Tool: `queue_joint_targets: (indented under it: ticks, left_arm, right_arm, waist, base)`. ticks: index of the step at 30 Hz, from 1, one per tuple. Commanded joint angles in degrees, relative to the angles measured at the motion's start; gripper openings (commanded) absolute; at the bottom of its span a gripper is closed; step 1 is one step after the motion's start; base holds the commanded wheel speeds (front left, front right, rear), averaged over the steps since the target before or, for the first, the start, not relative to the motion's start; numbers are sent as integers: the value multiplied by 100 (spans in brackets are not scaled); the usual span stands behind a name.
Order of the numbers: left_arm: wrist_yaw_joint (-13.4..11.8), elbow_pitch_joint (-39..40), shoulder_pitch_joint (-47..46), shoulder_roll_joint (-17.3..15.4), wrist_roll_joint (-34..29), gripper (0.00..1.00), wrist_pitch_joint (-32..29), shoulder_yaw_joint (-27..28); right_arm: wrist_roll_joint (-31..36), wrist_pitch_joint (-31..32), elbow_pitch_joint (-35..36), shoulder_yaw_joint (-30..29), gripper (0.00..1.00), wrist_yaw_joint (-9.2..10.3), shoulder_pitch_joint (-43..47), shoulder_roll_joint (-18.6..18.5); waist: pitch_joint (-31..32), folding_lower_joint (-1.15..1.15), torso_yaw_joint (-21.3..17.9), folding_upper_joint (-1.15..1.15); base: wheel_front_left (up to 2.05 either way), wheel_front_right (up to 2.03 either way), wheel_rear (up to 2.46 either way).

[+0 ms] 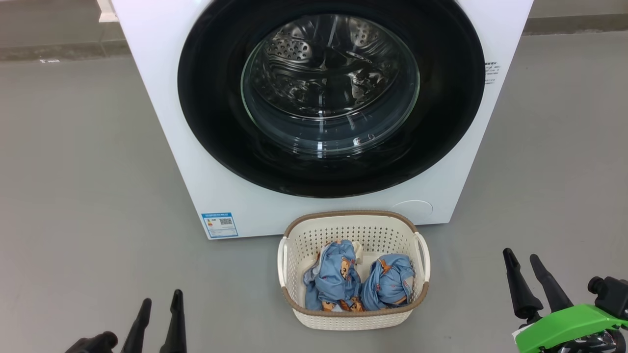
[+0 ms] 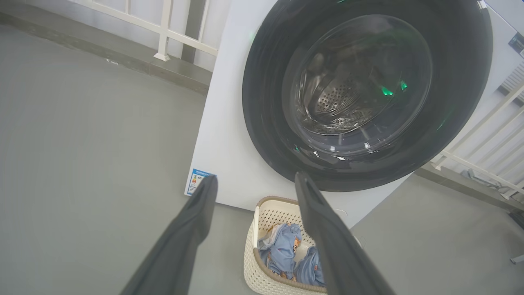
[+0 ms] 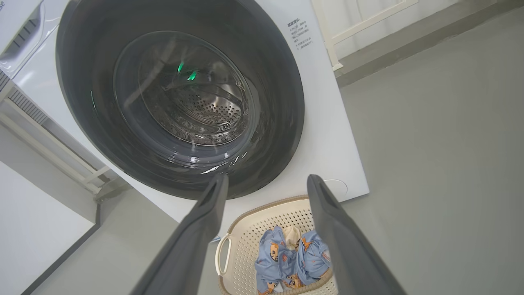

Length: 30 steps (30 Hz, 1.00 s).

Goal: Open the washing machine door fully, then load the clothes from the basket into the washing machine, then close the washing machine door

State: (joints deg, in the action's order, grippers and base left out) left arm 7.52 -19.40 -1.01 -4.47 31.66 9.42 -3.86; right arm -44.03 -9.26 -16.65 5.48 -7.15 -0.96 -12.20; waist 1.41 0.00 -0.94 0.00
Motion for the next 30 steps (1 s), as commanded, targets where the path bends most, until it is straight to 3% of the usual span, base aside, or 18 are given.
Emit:
queue_joint_targets:
  ticks: [1, 30]
  left_arm:
    - [-3, 68, -262, -109, -200, 100, 87, 107]
    - [-3, -262, -362, -164, -1905, 100, 558, 121]
  right_arm:
    - [211, -101, 158, 112, 100, -27, -267, -170]
    - [1583, -574, 112, 349, 100, -34, -184, -418]
  waist:
    - [5, 0, -1, 0]
    - [68, 0, -76, 0]
  base:
    - [0, 0, 0]
    - [0, 0, 0]
